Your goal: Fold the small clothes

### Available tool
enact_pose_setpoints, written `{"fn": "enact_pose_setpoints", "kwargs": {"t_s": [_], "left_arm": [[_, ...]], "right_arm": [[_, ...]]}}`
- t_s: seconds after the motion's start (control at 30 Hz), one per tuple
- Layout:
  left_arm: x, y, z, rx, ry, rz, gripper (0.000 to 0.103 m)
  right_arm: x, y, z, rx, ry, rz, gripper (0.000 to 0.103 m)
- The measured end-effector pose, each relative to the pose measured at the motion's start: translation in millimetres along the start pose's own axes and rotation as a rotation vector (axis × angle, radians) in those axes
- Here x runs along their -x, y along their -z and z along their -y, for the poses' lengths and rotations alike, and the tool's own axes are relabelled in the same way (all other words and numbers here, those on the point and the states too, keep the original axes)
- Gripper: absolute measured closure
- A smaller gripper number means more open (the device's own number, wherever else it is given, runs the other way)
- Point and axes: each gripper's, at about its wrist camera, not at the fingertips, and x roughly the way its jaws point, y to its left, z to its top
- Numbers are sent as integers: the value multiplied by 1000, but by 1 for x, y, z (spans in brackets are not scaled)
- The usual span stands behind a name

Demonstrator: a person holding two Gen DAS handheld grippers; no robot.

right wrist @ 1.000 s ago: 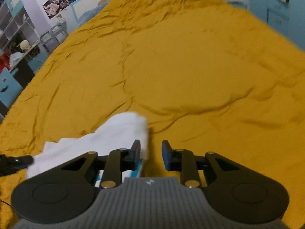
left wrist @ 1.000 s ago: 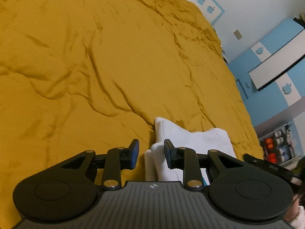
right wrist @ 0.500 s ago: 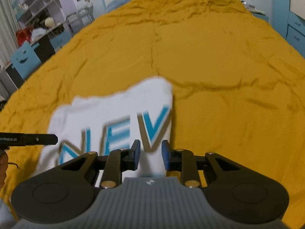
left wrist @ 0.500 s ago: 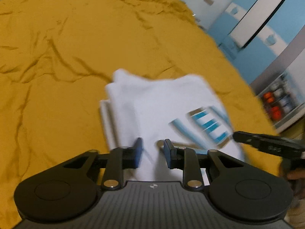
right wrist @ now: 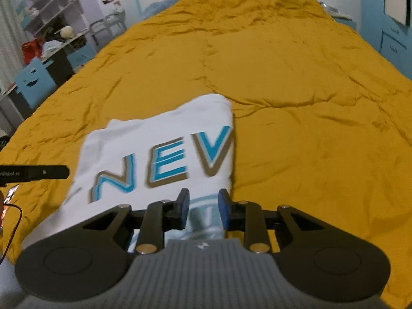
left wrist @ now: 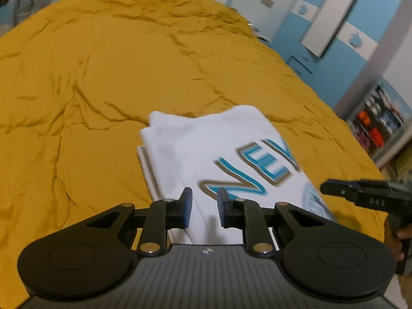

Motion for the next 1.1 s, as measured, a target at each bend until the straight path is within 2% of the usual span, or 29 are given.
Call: {"fn": "enact_pose_setpoints", "kwargs": {"t_s": [0.2, 0.33, 0.5, 0.6, 0.7, 0.83, 1.1], "left_arm": [[25, 34, 35, -123, -42, 9, 81], [32, 59, 45, -150, -88, -8, 81], [24, 79, 44, -165, -155, -63, 81], [8, 88, 38, -163, -205, -111, 71], [-4, 95, 19, -88, -165, -139, 70], [-8, 96, 11, -70, -152, -138, 68], [11, 90, 17, -79, -142, -117, 68]], "right_arm": [[31, 30, -23, 96, 17, 19, 80], [46, 55, -33, 137, 44, 10, 79], [49, 80, -36, 169, 74, 8, 73], [38, 93, -35, 180, 85, -1, 72], [22, 106, -30, 169, 88, -15, 71], [9, 117, -25, 166, 83, -15, 71], [14, 92, -23, 152, 59, -69, 70]]}}
